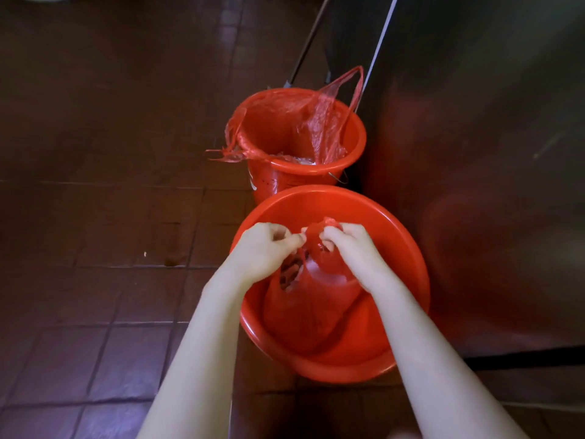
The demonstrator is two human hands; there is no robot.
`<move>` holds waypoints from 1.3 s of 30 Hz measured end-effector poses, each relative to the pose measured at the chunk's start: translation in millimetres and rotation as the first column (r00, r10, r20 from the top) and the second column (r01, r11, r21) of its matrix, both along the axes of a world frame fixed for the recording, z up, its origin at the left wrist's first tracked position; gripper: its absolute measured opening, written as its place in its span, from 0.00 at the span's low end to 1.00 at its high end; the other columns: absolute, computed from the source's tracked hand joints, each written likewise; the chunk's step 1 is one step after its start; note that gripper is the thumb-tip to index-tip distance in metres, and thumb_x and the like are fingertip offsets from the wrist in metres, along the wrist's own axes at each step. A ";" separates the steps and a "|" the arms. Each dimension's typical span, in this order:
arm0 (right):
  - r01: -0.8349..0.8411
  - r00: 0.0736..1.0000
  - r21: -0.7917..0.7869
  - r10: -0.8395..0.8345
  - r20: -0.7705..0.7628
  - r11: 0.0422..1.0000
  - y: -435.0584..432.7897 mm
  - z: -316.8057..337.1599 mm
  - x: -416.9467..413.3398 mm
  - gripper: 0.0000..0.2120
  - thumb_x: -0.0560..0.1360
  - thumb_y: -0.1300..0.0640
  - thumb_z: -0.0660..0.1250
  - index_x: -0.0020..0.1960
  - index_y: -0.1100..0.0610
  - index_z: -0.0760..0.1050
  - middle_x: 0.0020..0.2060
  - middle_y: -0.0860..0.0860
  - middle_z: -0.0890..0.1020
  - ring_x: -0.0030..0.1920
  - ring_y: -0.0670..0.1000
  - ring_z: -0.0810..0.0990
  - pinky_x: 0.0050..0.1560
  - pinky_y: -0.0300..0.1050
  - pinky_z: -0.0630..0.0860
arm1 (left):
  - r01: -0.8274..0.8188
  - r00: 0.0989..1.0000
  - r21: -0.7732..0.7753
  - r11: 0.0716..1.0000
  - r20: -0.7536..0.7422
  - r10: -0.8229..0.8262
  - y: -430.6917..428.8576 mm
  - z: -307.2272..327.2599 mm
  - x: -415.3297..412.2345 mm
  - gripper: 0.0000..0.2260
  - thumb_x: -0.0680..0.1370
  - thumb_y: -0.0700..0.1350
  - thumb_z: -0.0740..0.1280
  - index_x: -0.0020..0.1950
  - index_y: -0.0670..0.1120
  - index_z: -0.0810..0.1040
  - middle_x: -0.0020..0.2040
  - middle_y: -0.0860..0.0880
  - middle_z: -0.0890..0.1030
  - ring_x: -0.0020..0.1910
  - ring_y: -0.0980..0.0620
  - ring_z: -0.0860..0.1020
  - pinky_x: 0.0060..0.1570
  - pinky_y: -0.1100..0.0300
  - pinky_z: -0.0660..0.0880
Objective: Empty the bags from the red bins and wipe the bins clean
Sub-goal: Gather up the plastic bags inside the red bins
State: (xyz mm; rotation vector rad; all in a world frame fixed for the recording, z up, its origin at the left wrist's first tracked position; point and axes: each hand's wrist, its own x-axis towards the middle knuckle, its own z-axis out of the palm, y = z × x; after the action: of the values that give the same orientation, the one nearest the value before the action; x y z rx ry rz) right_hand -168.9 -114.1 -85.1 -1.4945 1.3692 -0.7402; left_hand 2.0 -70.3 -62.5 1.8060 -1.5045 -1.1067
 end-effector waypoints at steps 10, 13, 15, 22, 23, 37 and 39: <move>0.032 0.972 -0.080 -0.013 0.235 0.996 10.7 21.9 7.3 0.11 0.74 0.60 0.56 0.38 0.51 0.74 0.37 0.52 0.83 0.34 0.48 0.79 0.37 0.35 0.70 | -0.234 0.782 -0.071 0.970 -0.606 0.144 -14.7 -8.1 -1.7 0.14 0.81 0.40 0.58 0.38 0.51 0.76 0.44 0.47 0.84 0.39 0.54 0.79 0.39 0.62 0.74; -0.018 0.994 -0.133 0.032 0.107 0.991 10.5 11.9 4.6 0.11 0.80 0.65 0.56 0.46 0.54 0.74 0.40 0.53 0.83 0.35 0.49 0.80 0.40 0.38 0.75 | -0.160 0.832 -0.134 0.978 -0.552 0.060 -17.2 -16.3 -9.2 0.13 0.82 0.37 0.56 0.43 0.47 0.76 0.37 0.49 0.81 0.35 0.56 0.77 0.35 0.68 0.71; -0.035 0.999 -0.130 0.032 -0.028 0.991 9.6 1.7 3.1 0.09 0.80 0.66 0.58 0.49 0.56 0.74 0.41 0.54 0.82 0.33 0.48 0.79 0.41 0.38 0.75 | -0.125 0.851 -0.099 0.987 -0.523 0.055 -17.8 -24.2 -14.8 0.13 0.83 0.35 0.54 0.46 0.43 0.76 0.38 0.48 0.79 0.37 0.54 0.78 0.38 0.65 0.72; -0.026 0.992 -0.102 0.013 -0.127 0.994 2.3 -18.5 10.5 0.09 0.77 0.66 0.64 0.50 0.53 0.74 0.37 0.50 0.79 0.30 0.46 0.77 0.33 0.37 0.74 | -0.078 0.872 -0.047 0.996 -0.488 0.046 -21.7 -42.3 -9.5 0.03 0.78 0.37 0.68 0.47 0.43 0.81 0.37 0.47 0.83 0.34 0.56 0.81 0.31 0.71 0.72; -0.026 0.991 -0.091 0.014 -0.131 0.996 1.6 -19.9 10.9 0.10 0.77 0.67 0.64 0.50 0.52 0.72 0.37 0.50 0.79 0.30 0.45 0.78 0.32 0.36 0.73 | -0.099 0.863 -0.027 0.995 -0.500 0.072 -22.1 -44.5 -7.3 0.03 0.76 0.37 0.71 0.48 0.42 0.80 0.37 0.45 0.84 0.35 0.54 0.82 0.32 0.70 0.73; -0.124 0.984 -0.037 0.127 0.122 0.992 3.4 -24.3 -4.9 0.04 0.75 0.64 0.70 0.48 0.57 0.79 0.36 0.52 0.85 0.38 0.50 0.85 0.41 0.40 0.79 | -0.100 0.967 -0.026 0.995 -0.240 0.091 -17.8 -49.5 -11.3 0.07 0.75 0.49 0.73 0.45 0.45 0.81 0.39 0.48 0.85 0.37 0.53 0.82 0.42 0.63 0.78; -0.109 0.988 -0.049 0.113 0.102 0.993 4.8 -23.3 -4.9 0.03 0.76 0.61 0.69 0.46 0.54 0.77 0.34 0.51 0.84 0.36 0.49 0.85 0.38 0.37 0.77 | -0.056 0.973 0.000 0.998 -0.224 0.054 -17.0 -47.3 -12.6 0.11 0.77 0.49 0.70 0.46 0.41 0.79 0.40 0.49 0.83 0.36 0.53 0.79 0.42 0.61 0.75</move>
State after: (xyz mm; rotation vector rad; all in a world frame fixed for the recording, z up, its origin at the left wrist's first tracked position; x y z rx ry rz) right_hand -173.8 -109.2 -108.4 -1.5311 1.1891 -0.7704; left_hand -10.6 -87.3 -109.8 1.6467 -1.3167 -1.2308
